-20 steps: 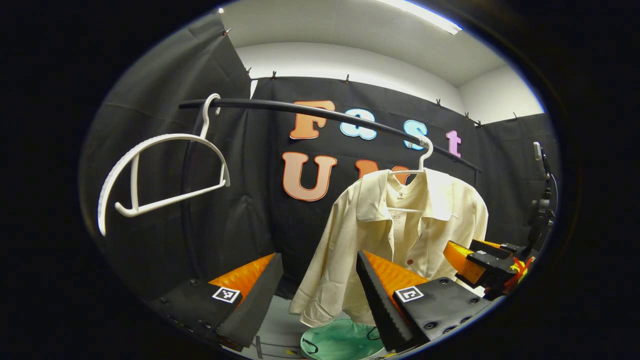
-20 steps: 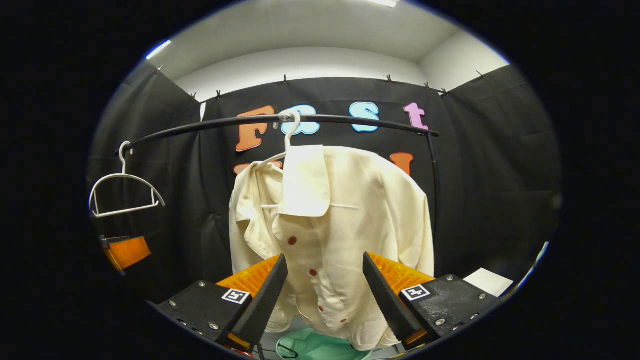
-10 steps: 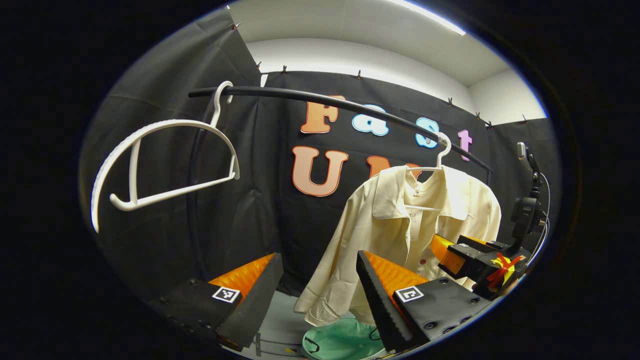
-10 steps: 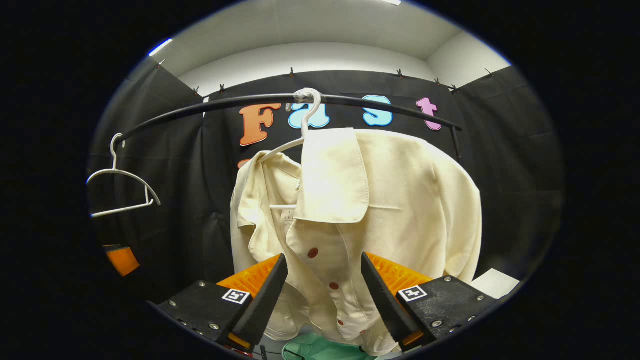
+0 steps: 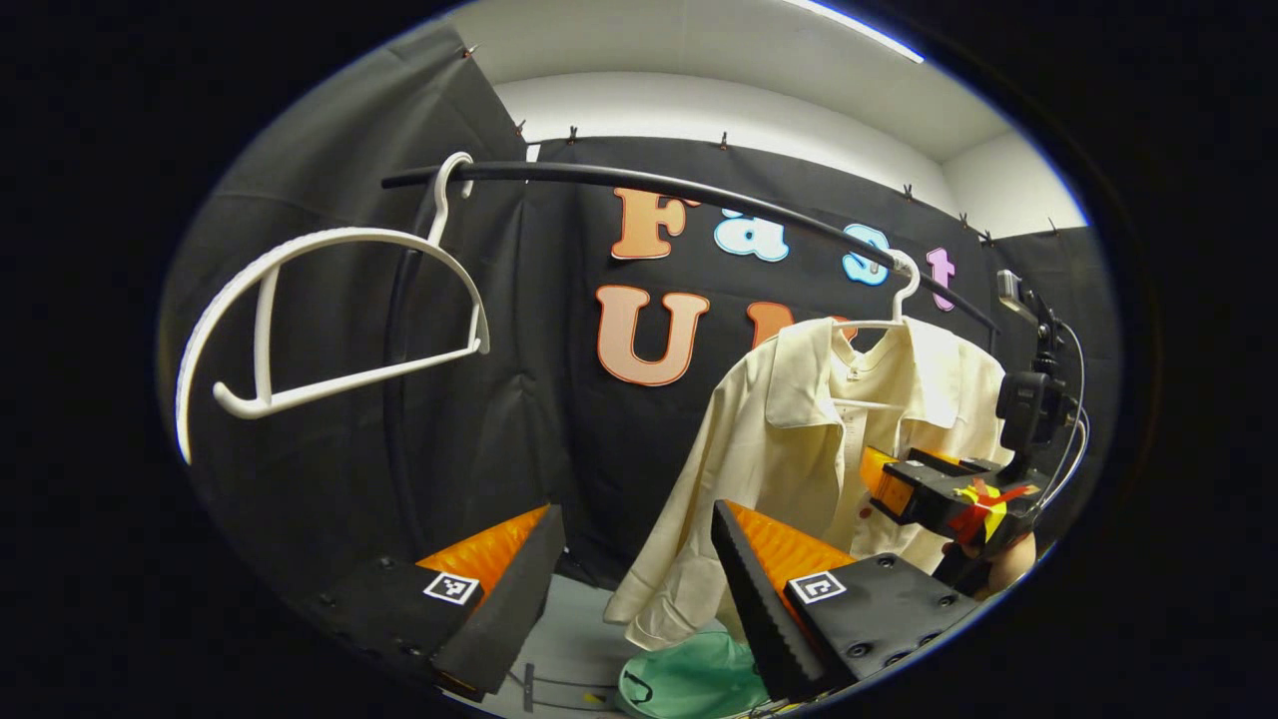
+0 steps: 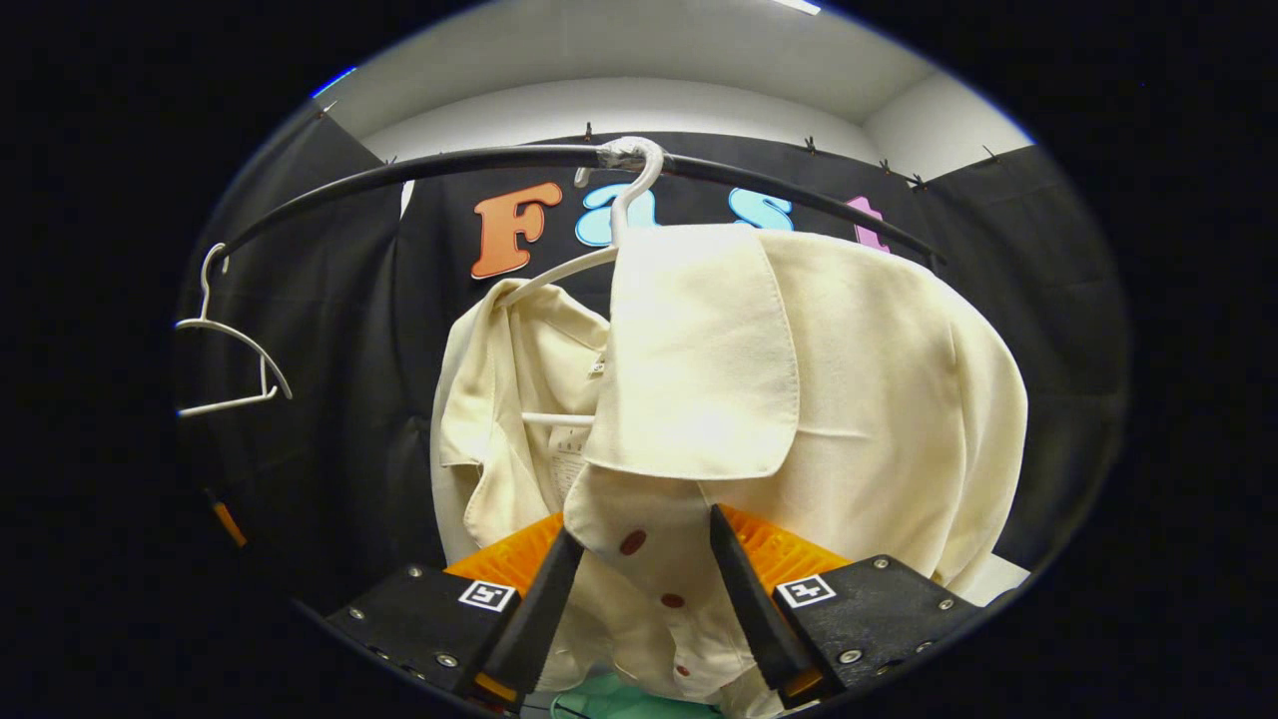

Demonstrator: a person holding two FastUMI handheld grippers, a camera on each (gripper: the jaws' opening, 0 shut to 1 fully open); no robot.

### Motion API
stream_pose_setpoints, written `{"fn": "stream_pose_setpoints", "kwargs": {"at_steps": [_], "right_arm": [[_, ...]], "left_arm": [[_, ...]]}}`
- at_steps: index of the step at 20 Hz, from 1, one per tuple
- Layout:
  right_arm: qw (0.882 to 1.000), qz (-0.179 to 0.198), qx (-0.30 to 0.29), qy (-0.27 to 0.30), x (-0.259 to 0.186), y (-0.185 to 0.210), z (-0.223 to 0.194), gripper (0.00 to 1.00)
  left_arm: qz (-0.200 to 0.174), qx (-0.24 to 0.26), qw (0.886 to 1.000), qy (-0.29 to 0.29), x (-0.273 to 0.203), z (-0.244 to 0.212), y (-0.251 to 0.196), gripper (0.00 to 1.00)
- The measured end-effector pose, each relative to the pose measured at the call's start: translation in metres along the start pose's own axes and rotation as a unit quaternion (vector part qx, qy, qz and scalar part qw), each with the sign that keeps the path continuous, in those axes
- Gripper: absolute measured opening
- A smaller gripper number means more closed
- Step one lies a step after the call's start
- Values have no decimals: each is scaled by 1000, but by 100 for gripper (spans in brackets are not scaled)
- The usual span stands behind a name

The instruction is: Grasp the clothes on the hanger with both hands and then place them into the laundry hamper below.

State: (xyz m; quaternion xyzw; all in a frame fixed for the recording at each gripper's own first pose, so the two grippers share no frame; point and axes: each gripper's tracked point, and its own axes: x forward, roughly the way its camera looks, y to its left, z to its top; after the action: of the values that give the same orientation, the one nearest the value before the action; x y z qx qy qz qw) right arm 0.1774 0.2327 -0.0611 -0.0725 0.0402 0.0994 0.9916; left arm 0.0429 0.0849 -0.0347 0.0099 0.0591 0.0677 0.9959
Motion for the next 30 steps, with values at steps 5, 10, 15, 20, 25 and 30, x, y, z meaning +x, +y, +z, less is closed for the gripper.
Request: {"fn": "stream_pose_setpoints", "kwargs": {"at_steps": [5,10,15,20,25,30], "right_arm": [[1000,0,-15,-12,-2,-5,5,53],[1000,9,0,-11,-11,-10,7,25],[1000,23,13,-4,-21,-17,5,13],[999,31,23,3,-33,-25,6,1],[999,22,32,1,-50,-42,12,0],[999,15,40,-5,-60,-56,20,0]], "left_arm": [[-10,-8,1000,5,3,-2,-6,96],[-25,-7,1000,8,9,-5,-19,96],[-47,-9,999,15,19,-9,-41,100],[-88,-3,996,15,33,-7,-73,97],[-139,3,990,7,50,2,-119,97],[-173,5,985,10,73,2,-161,97]]}}
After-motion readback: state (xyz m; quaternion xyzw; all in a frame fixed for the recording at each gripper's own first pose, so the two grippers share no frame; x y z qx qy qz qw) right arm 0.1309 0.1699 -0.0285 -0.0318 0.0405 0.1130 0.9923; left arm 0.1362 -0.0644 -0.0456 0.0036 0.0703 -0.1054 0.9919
